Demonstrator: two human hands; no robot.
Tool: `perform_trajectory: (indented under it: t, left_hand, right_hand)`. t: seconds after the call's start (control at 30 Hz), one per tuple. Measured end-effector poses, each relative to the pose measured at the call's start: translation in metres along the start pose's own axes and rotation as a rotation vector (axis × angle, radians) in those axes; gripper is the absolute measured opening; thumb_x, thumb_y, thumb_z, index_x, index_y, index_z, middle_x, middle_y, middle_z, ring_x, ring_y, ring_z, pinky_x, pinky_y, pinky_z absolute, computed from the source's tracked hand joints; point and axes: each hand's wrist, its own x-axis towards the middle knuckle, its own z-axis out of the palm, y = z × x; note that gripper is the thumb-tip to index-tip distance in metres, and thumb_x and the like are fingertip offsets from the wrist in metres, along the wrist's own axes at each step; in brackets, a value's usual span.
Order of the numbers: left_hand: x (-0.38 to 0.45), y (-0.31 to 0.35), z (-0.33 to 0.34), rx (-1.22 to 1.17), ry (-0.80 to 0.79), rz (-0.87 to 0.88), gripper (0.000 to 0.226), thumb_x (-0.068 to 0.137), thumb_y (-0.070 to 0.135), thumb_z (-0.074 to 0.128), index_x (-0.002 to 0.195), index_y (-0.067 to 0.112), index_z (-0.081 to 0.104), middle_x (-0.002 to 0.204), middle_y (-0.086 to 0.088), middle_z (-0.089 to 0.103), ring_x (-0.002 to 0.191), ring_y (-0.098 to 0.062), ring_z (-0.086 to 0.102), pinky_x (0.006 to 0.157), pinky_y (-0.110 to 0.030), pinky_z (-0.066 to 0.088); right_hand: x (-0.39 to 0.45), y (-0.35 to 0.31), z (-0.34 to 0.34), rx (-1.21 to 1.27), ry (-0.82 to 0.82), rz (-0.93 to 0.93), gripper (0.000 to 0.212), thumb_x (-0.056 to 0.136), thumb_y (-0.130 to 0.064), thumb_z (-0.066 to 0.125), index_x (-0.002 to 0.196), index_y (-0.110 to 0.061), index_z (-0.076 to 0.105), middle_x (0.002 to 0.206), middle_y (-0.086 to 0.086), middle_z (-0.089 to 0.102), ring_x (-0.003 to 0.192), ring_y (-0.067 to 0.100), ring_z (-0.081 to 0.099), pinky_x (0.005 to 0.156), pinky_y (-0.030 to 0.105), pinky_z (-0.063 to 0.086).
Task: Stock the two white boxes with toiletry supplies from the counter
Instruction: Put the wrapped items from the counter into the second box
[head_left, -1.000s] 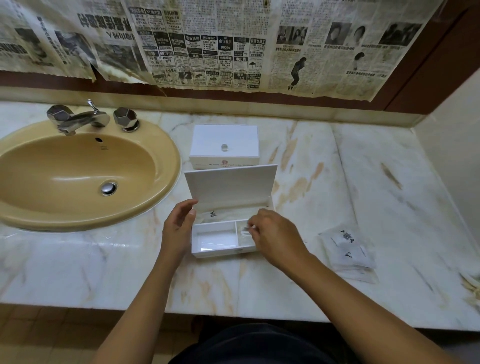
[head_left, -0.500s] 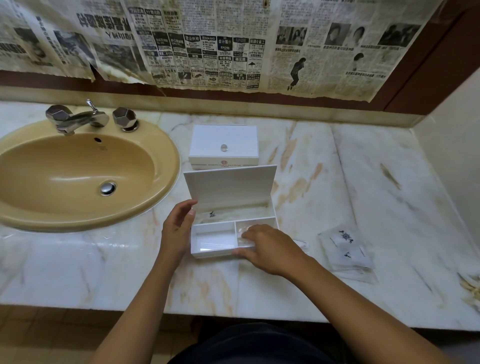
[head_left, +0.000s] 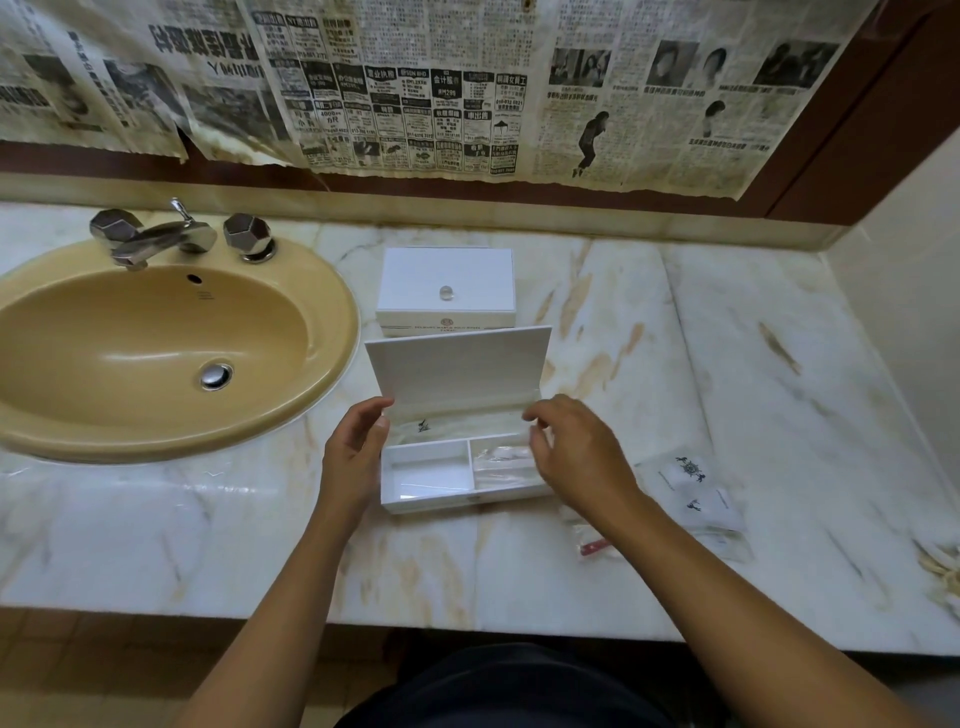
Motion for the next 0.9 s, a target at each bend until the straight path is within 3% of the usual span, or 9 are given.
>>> perform_trajectory:
  t: [0.1, 0.3, 0.4, 0.57, 0.73, 0.9]
  left_hand:
    - [0.000, 0.000, 0.000, -0.001, 0.003, 0.006, 0.022, 0.100, 0.009, 0.050, 0.116, 0.018, 0.063, 0.112, 0.009, 0.064, 0.101, 0.012, 0.057, 0.086, -0.002, 0.041]
    - [0.000, -0.001, 0.000, 0.010, -0.002, -0.003, 0.022, 0.100, 0.012, 0.050, 0.116, 0.022, 0.063, 0.114, 0.013, 0.063, 0.104, 0.012, 0.056, 0.086, -0.001, 0.040]
    - [0.000, -0.001, 0.000, 0.001, 0.001, -0.005, 0.022, 0.100, 0.012, 0.050, 0.114, 0.023, 0.063, 0.113, 0.013, 0.063, 0.104, 0.010, 0.056, 0.086, -0.002, 0.041]
    - [0.000, 0.000, 0.000, -0.011, 0.001, -0.001, 0.022, 0.100, 0.010, 0.050, 0.113, 0.023, 0.063, 0.113, 0.013, 0.063, 0.103, 0.011, 0.056, 0.087, -0.004, 0.042]
    - [0.000, -0.001, -0.001, -0.022, -0.002, 0.001, 0.024, 0.100, 0.011, 0.051, 0.109, 0.030, 0.063, 0.114, 0.013, 0.064, 0.107, 0.005, 0.057, 0.090, -0.006, 0.042]
    - [0.001, -0.003, -0.002, -0.027, -0.009, -0.014, 0.022, 0.100, 0.013, 0.051, 0.113, 0.026, 0.063, 0.116, 0.010, 0.065, 0.110, -0.002, 0.058, 0.095, -0.018, 0.044]
  right_hand:
    - [0.006, 0.016, -0.005, -0.065, 0.019, 0.093, 0.027, 0.087, -0.001, 0.051, 0.108, -0.011, 0.065, 0.104, 0.007, 0.062, 0.095, 0.026, 0.058, 0.081, 0.033, 0.044]
    - [0.001, 0.041, 0.000, -0.289, -0.389, 0.239, 0.040, 0.087, -0.015, 0.060, 0.126, -0.020, 0.054, 0.123, 0.003, 0.052, 0.112, 0.023, 0.051, 0.088, 0.031, 0.039]
    - [-0.003, 0.046, 0.007, -0.329, -0.456, 0.248, 0.037, 0.085, -0.017, 0.062, 0.121, -0.021, 0.056, 0.118, 0.002, 0.054, 0.109, 0.023, 0.052, 0.087, 0.032, 0.041]
    - [-0.005, 0.049, 0.011, -0.303, -0.389, 0.272, 0.029, 0.085, -0.007, 0.053, 0.109, -0.020, 0.063, 0.111, 0.000, 0.061, 0.101, 0.022, 0.057, 0.079, 0.027, 0.040]
    - [0.000, 0.048, 0.006, -0.275, -0.222, 0.294, 0.027, 0.086, -0.004, 0.046, 0.095, -0.017, 0.068, 0.096, 0.002, 0.067, 0.076, 0.020, 0.054, 0.063, 0.025, 0.035]
    - [0.006, 0.035, -0.006, -0.187, -0.042, 0.211, 0.024, 0.093, -0.011, 0.047, 0.105, -0.017, 0.068, 0.104, -0.002, 0.067, 0.090, 0.020, 0.061, 0.067, 0.025, 0.038]
